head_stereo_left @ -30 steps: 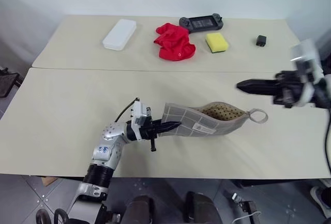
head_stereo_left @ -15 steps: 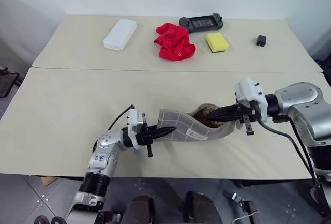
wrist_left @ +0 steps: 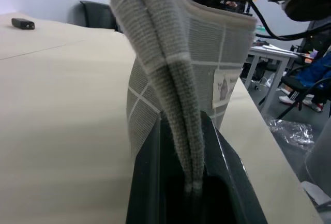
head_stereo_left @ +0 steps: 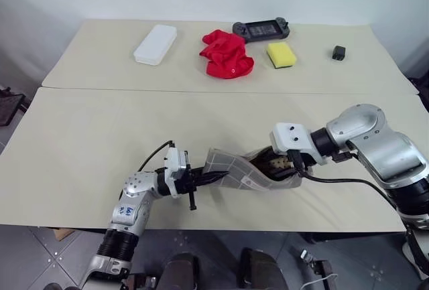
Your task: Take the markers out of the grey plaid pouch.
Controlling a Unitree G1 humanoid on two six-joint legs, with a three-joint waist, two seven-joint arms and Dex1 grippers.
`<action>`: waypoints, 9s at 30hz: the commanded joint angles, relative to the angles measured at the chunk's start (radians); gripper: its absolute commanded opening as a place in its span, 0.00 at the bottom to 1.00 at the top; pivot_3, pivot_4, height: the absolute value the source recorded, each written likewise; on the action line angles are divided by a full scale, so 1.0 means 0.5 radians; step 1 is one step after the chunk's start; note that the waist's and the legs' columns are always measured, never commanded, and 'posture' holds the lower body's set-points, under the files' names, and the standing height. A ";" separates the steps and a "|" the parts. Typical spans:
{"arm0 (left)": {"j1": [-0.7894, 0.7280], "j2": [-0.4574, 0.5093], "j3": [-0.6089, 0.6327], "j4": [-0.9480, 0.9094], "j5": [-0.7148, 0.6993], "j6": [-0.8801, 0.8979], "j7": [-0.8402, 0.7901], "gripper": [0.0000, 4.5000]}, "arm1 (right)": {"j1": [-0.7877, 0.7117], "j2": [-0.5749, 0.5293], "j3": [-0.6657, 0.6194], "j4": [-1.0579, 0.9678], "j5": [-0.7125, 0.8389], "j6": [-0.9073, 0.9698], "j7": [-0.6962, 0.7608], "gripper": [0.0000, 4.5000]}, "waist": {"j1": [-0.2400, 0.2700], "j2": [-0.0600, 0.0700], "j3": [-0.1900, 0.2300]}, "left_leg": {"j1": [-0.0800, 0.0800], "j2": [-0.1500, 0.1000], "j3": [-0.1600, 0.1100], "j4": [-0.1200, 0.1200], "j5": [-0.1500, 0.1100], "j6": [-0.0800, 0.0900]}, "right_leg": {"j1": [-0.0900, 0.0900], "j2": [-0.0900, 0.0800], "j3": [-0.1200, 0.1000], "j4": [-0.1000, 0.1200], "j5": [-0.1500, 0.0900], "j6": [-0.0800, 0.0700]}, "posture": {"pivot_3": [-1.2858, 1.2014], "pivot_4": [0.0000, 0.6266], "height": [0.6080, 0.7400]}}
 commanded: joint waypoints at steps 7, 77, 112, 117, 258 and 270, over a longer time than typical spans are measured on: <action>0.028 -0.003 -0.033 -0.041 0.083 -0.128 0.044 0.00 | -0.087 0.062 0.204 -0.075 -0.243 0.023 -0.073 0.49 | -0.001 0.000 0.000 | 0.000 0.000 -0.001 0.000 0.000 0.000 | 0.000 0.000 0.000 0.000 0.000 0.000 | 0.52 0.24 1.00; 0.214 0.110 0.056 -0.117 0.128 -0.401 0.278 0.00 | 0.150 0.302 -0.409 0.889 -0.151 -1.422 -0.104 0.13 | -0.045 -0.010 -0.019 | 0.006 0.001 -0.013 0.001 0.000 0.000 | 0.005 0.001 -0.001 0.001 0.001 -0.001 | 0.52 0.24 1.00; 0.237 0.170 0.092 -0.185 0.000 -0.239 0.212 0.00 | 0.288 -0.171 -1.131 0.848 0.892 0.105 -0.346 0.13 | 0.009 -0.004 -0.014 | 0.003 0.012 -0.007 0.000 -0.002 0.002 | 0.003 0.000 0.000 -0.002 0.002 -0.003 | 0.52 0.24 1.00; 0.216 0.115 0.072 -0.194 -0.087 -0.204 0.144 0.00 | 0.322 -0.299 -0.833 1.290 0.364 0.022 -0.573 0.13 | 0.000 -0.003 -0.015 | 0.004 0.013 0.011 0.000 -0.002 0.002 | 0.002 0.001 0.001 -0.002 0.002 -0.003 | 0.52 0.24 1.00; 0.078 0.018 0.041 0.116 0.098 -0.439 0.089 0.00 | 0.211 0.490 -0.523 0.766 0.250 -0.932 0.032 0.24 | -0.041 -0.003 -0.024 | 0.005 0.006 0.006 0.000 -0.001 0.001 | 0.002 0.003 0.003 -0.003 0.007 -0.004 | 0.52 0.24 1.00; 0.119 0.044 0.066 0.053 0.037 -0.322 0.113 0.00 | 0.365 0.479 -0.843 0.116 0.924 -0.603 -0.004 0.24 | -0.041 -0.001 -0.023 | 0.005 0.014 0.003 0.000 -0.001 0.001 | 0.001 0.003 0.003 -0.003 0.007 -0.004 | 0.52 0.24 1.00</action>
